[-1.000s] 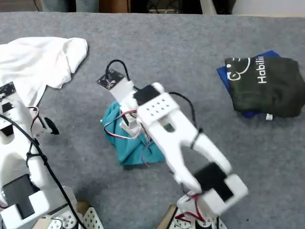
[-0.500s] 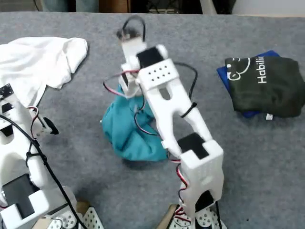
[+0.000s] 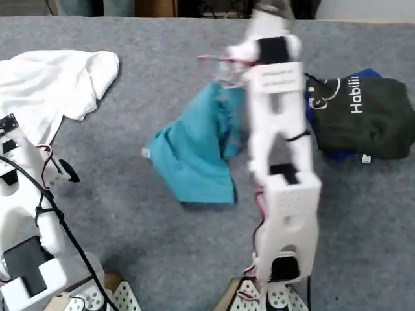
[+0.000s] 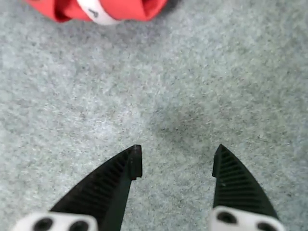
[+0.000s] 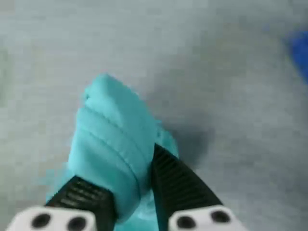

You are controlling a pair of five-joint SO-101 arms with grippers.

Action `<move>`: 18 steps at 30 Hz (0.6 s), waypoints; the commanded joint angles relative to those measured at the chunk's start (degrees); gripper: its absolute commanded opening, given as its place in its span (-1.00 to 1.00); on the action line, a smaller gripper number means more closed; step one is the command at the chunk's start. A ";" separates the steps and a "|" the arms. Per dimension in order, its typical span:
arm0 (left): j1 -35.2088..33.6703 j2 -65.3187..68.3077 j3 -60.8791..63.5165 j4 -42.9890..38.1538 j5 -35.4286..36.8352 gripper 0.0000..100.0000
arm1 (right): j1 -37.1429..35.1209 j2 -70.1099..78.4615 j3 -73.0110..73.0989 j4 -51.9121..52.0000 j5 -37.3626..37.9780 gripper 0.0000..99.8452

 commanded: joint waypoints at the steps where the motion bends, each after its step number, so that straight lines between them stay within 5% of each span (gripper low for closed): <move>1: 0.22 -0.26 -0.22 -0.26 0.44 -0.49 | 8.79 4.70 3.65 -0.62 9.23 -0.97; 8: 8.13 -0.79 -2.42 5.63 -4.13 -0.49 | 13.27 11.74 0.40 -0.35 27.43 -0.87; 14: 32.84 -8.44 -6.81 12.48 -6.95 -0.49 | 13.27 10.59 -11.30 0.18 30.33 -0.35; 18: 54.99 -18.64 -8.84 13.89 -6.95 -0.49 | 13.36 10.24 -20.00 0.79 31.74 -0.26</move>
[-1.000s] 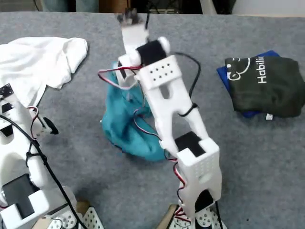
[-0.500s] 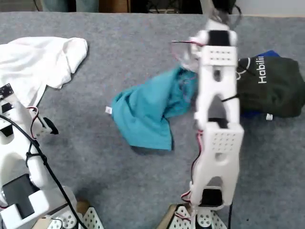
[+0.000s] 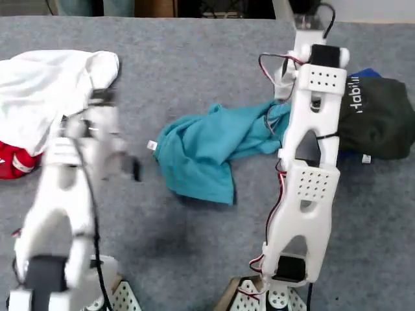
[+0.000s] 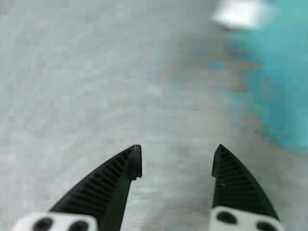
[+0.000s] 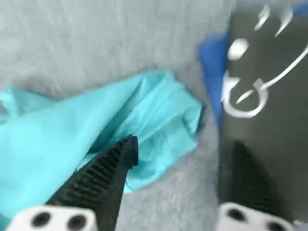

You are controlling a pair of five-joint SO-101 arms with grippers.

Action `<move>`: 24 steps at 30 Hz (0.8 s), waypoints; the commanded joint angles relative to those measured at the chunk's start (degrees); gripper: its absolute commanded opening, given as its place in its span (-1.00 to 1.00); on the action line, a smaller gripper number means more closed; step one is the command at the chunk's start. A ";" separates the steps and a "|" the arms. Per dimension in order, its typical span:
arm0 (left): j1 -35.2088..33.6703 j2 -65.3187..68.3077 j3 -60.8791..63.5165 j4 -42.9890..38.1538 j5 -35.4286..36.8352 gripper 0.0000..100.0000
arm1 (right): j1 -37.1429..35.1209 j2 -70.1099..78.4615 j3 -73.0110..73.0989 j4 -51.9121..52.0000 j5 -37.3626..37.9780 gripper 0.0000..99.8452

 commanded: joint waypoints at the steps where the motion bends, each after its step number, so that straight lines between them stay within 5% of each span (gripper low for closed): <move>1: 21.93 -9.32 -3.47 0.53 -0.53 -0.49 | 1.41 -2.07 -8.92 1.05 3.96 -0.26; 4: 32.57 -10.02 -0.92 -6.24 -0.09 -0.49 | 3.43 -1.80 -13.67 0.88 7.65 -0.26; 11: 39.78 7.38 -1.19 -19.16 1.58 -0.49 | 13.63 -2.07 -20.09 0.97 7.65 -0.26; 18: 33.27 30.59 -7.78 -30.51 10.81 -0.53 | 18.29 -1.89 -25.19 0.97 7.65 -0.26; 24: 27.21 35.52 -12.62 -23.74 7.12 -0.95 | 17.76 -1.98 -25.63 -1.23 7.65 -0.58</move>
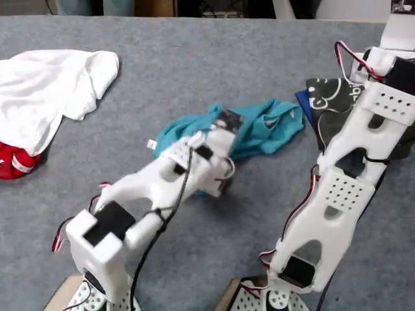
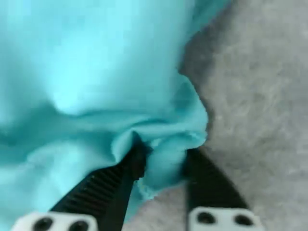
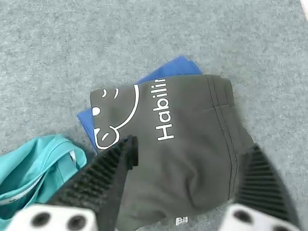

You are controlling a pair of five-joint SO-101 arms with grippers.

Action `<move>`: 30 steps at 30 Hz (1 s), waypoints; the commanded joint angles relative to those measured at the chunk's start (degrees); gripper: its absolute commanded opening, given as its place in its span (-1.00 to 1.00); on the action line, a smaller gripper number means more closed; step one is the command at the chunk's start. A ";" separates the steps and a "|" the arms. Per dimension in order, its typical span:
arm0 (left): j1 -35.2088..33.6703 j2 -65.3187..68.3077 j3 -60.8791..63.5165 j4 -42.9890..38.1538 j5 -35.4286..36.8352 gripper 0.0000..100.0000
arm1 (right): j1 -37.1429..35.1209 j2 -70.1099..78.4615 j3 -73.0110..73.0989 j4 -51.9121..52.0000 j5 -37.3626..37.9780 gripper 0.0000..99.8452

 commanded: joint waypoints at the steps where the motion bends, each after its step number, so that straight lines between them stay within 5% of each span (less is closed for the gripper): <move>1: -2.51 0.26 -1.98 5.01 -3.34 -0.94 | 0.18 -1.89 -2.15 -2.90 0.53 -0.66; 4: -4.53 0.18 -1.98 7.91 -5.01 -0.94 | -0.97 -1.71 -1.36 -3.60 2.20 -0.80; 18: -13.41 -13.01 -12.62 25.32 -5.01 -0.94 | -3.60 0.57 -1.98 -1.41 3.87 -0.80; 21: -20.00 -19.87 -19.12 29.10 -5.01 -0.94 | -5.19 0.48 -1.98 0.44 3.78 -0.78; 27: -38.99 -29.89 -32.92 30.77 -4.40 -0.94 | -7.82 0.22 -1.54 0.88 -0.79 -0.34; 30: -44.79 -30.51 -35.47 29.01 -4.40 -0.94 | -10.81 -2.15 0.40 0.97 1.85 -0.30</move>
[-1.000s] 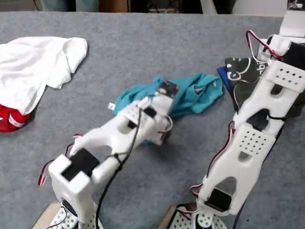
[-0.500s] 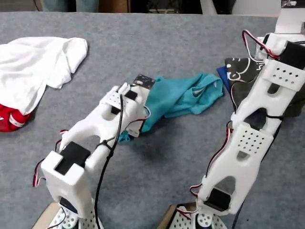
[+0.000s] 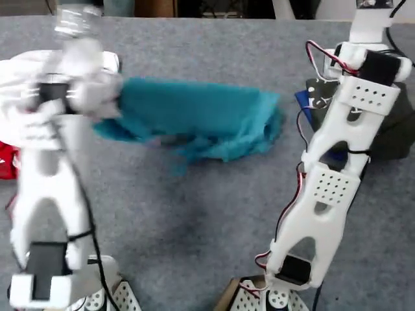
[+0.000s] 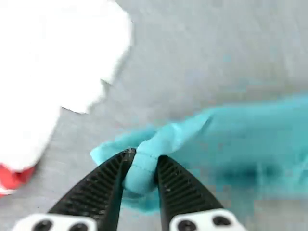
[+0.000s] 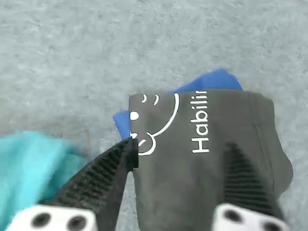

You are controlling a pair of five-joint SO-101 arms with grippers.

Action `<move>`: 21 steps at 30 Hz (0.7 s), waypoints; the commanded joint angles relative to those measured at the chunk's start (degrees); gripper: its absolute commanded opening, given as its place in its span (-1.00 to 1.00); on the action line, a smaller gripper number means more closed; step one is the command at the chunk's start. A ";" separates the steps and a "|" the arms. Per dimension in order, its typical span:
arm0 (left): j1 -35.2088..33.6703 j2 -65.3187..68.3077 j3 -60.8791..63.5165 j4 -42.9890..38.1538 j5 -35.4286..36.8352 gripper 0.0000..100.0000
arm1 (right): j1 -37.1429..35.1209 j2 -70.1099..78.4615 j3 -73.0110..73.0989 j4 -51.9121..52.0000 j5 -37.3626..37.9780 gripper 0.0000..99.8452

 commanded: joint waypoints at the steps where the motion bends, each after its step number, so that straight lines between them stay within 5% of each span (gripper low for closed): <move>1: -6.90 -2.46 -4.26 -2.64 0.18 -0.94 | -4.40 -4.26 2.86 0.44 1.23 -0.32; 12: -19.12 8.09 14.99 -25.32 0.00 -0.94 | -31.65 -24.92 56.92 -0.88 3.96 -0.44; 21: -27.30 13.98 17.63 -25.76 -0.35 -0.94 | -41.93 -17.71 76.70 -27.60 5.98 -0.46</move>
